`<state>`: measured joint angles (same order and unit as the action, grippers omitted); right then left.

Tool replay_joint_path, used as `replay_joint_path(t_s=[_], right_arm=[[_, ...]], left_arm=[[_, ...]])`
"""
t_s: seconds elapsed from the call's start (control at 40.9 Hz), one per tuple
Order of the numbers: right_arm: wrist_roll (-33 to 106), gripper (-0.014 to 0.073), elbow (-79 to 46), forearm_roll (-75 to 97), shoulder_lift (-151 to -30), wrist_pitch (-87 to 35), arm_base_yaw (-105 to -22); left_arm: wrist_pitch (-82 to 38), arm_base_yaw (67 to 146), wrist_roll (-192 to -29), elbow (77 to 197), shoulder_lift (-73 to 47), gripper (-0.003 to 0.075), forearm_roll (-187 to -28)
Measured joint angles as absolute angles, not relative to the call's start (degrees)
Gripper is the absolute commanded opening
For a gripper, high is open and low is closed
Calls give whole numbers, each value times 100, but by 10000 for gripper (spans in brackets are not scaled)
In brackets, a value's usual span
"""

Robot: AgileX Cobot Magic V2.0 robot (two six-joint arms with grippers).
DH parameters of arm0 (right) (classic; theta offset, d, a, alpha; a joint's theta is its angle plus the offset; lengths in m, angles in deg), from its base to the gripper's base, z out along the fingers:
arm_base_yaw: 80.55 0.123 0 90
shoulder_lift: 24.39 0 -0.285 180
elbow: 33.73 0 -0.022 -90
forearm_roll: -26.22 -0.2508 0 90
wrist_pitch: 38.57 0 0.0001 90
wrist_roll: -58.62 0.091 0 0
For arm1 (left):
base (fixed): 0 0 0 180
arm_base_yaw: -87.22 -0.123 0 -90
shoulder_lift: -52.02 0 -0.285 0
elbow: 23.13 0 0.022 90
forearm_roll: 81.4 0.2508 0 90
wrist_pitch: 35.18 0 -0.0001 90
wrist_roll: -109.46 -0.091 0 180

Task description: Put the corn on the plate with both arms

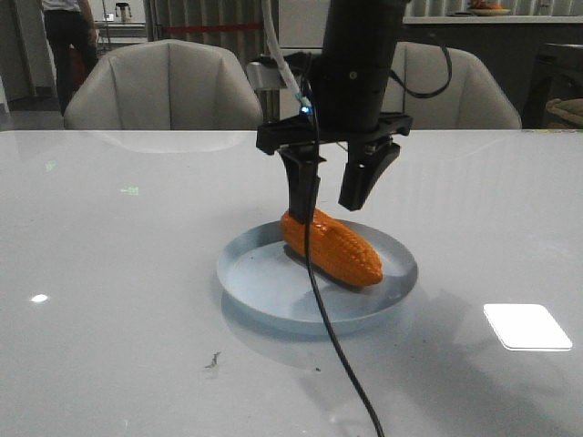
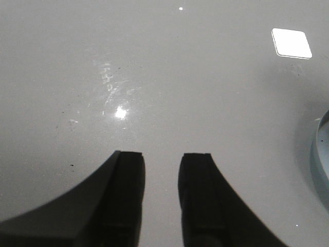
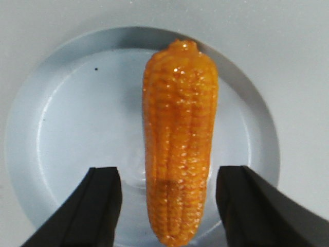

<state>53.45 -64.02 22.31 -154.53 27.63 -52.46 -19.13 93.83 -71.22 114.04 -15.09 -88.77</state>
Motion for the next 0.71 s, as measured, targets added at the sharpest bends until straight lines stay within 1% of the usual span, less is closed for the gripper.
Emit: replay_joint_path(t_s=[0.122,0.342,0.708], right_arm=[[5345,509,-7061,2231,-15453,3132,-5301],[5480,509,-8068,2231,-15168,3217,-5550],[5558,507,-8242,2231,-13569,3320,-6259]], left_arm=[[-1913,9383,-7122,11404,-1509,260,-8877],[-1905,9383,-7122,11404,-1509,260,-8877],[-1905,9383,-7122,11404,-1509,260,-8877]])
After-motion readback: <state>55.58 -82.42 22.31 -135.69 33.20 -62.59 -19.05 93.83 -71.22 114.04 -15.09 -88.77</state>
